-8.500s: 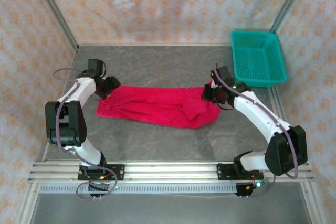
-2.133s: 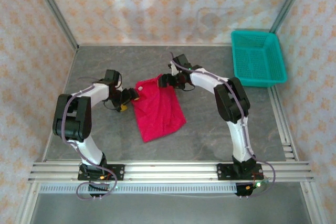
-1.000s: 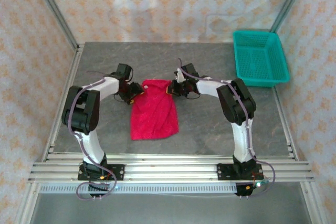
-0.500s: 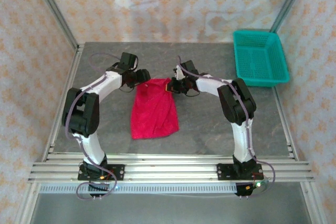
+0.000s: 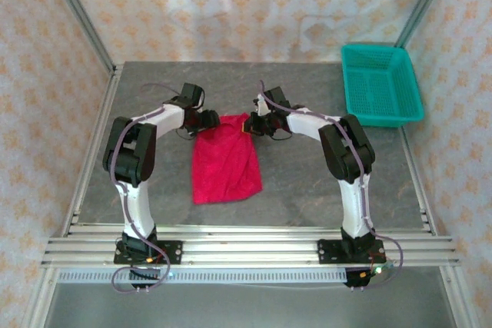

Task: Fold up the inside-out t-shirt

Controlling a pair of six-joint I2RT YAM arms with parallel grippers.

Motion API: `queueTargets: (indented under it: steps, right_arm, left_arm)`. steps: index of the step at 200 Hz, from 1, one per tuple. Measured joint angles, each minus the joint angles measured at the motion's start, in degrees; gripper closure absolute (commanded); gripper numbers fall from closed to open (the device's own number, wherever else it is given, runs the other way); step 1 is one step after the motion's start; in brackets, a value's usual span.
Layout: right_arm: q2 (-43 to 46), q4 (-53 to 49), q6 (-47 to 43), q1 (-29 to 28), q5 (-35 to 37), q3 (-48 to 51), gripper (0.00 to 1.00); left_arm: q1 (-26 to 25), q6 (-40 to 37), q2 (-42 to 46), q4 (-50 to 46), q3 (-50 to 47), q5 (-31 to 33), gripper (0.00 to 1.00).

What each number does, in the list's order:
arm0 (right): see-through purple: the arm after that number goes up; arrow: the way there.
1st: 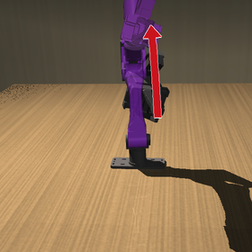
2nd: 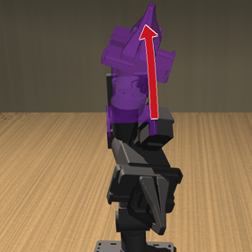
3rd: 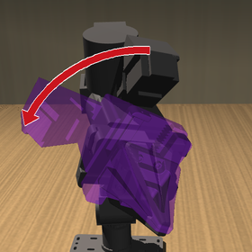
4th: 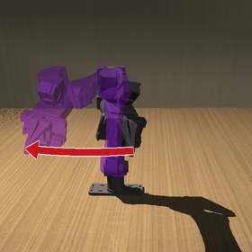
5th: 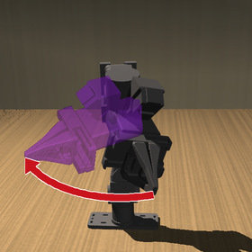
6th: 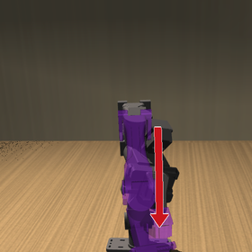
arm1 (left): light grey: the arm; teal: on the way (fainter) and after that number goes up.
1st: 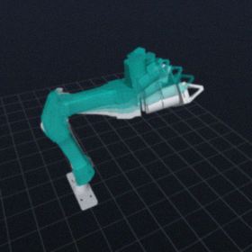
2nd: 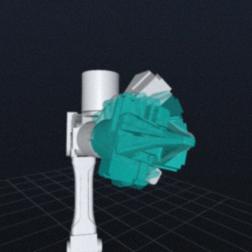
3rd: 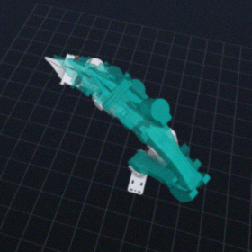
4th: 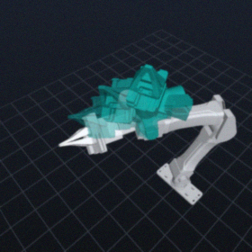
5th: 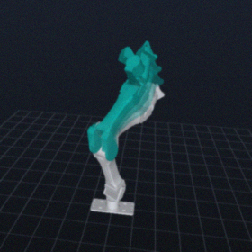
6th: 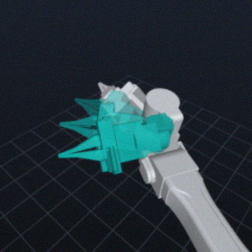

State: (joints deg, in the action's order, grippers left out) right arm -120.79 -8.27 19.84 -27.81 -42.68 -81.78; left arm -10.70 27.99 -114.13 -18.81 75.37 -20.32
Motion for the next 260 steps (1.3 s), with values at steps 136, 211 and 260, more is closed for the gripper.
queueTargets:
  steps: [136, 211, 260]
  right_arm:
    - [0.0, -0.3, -0.4, 0.0, -0.3, 0.0, 0.92]
    - [-0.4, -0.3, -0.3, 0.0, -0.8, 0.0, 0.92]
    - [-0.7, -0.2, 0.7, 0.0, -0.9, 0.0, 0.97]
  left_arm:
    - [6.8, 5.6, 9.6, 11.0, -11.8, -9.9, 0.30]
    - [5.1, 6.2, 4.8, 13.9, -11.4, -9.8, 0.45]
    - [3.3, 6.1, 3.0, 14.3, -10.9, -9.1, 1.00]
